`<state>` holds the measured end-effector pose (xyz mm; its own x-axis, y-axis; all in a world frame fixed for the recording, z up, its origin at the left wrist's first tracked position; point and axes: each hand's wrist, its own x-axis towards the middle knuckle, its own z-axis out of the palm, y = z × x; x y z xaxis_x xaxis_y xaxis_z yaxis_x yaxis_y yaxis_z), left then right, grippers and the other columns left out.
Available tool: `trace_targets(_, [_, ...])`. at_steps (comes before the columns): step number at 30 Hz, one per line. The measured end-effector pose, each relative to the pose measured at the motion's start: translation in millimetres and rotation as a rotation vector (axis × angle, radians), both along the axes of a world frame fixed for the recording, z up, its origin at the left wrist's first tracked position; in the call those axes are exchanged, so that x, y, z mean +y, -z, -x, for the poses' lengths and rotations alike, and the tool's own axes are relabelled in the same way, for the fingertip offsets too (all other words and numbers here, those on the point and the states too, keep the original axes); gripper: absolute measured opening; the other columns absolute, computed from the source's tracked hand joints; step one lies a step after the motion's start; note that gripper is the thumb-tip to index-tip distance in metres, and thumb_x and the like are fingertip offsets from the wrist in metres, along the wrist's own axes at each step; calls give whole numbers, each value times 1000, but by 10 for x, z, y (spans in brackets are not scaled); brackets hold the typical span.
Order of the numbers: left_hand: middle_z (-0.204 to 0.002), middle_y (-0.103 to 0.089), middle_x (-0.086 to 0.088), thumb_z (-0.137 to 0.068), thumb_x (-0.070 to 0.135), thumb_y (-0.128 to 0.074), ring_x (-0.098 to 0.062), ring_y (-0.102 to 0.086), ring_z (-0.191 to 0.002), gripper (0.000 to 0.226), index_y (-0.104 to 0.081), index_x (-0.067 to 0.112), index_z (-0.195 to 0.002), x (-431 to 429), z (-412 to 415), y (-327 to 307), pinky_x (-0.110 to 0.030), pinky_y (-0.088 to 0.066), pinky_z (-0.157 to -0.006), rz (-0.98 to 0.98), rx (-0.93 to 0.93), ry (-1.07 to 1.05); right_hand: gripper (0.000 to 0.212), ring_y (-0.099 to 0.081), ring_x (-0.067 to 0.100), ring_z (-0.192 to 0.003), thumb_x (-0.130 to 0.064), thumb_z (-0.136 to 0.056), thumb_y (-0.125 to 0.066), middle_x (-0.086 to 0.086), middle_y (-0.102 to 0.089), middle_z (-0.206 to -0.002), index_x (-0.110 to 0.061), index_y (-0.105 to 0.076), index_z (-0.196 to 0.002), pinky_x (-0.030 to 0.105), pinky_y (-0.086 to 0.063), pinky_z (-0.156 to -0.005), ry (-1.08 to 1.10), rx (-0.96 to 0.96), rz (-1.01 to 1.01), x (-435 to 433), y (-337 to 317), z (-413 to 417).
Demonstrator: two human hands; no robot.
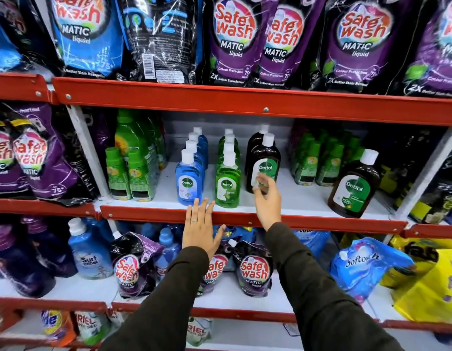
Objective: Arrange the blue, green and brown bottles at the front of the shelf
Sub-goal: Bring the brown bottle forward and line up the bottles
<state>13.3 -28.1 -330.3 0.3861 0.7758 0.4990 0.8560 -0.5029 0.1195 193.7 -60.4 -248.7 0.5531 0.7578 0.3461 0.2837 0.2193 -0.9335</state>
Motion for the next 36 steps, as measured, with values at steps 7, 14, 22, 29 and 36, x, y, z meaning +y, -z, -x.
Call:
trace_targets(7, [-149,-49,-18,-93,56,-32,-39,-29,-149,72,-45,6,-144,-29,-90,29,-49,-12,-122,-2,-47,-42,38,-47,25,-129,-8,-91,-57,9,-55,-134,-16,-56,-128,37,-34,-111,535,-69,-182,-432,-101,-750])
trace_targets(14, [-149,-49,-19,-93,57,-27,-39,-27,-149,75,-43,5,-144,-25,-90,41,-48,-11,-122,-1,-35,-55,64,-30,40,-142,-1,-91,-57,17,-26,-157,-9,-32,-150,41,-27,-113,817,26,-95,-712,-186,-1478])
trace_targets(22, [-147,-50,-20,-91,60,-29,-41,-29,-148,78,-46,4,-142,-46,-110,15,-50,-13,-122,29,-66,-54,71,-48,31,-137,-15,-87,-73,15,-49,-146,-10,-35,-147,43,-41,-114,511,100,18,-871,-35,-1994])
trace_targets(29, [-150,-48,-22,-90,74,-22,-41,-27,-149,90,-48,4,-140,-65,-138,-19,-45,-4,-120,74,-58,-65,69,-48,25,-132,-12,-81,-80,12,-50,-144,-6,-44,-140,26,-37,-106,396,58,-37,-1006,-56,-2084])
trace_targets(36, [-151,-47,-21,-89,78,-4,-41,-27,-150,100,-48,4,-141,-70,-143,-41,-46,-5,-121,106,-44,-66,71,-48,17,-126,-8,-80,-81,3,-51,-134,-5,-44,-141,30,-39,-108,111,94,-74,-771,-218,-1579])
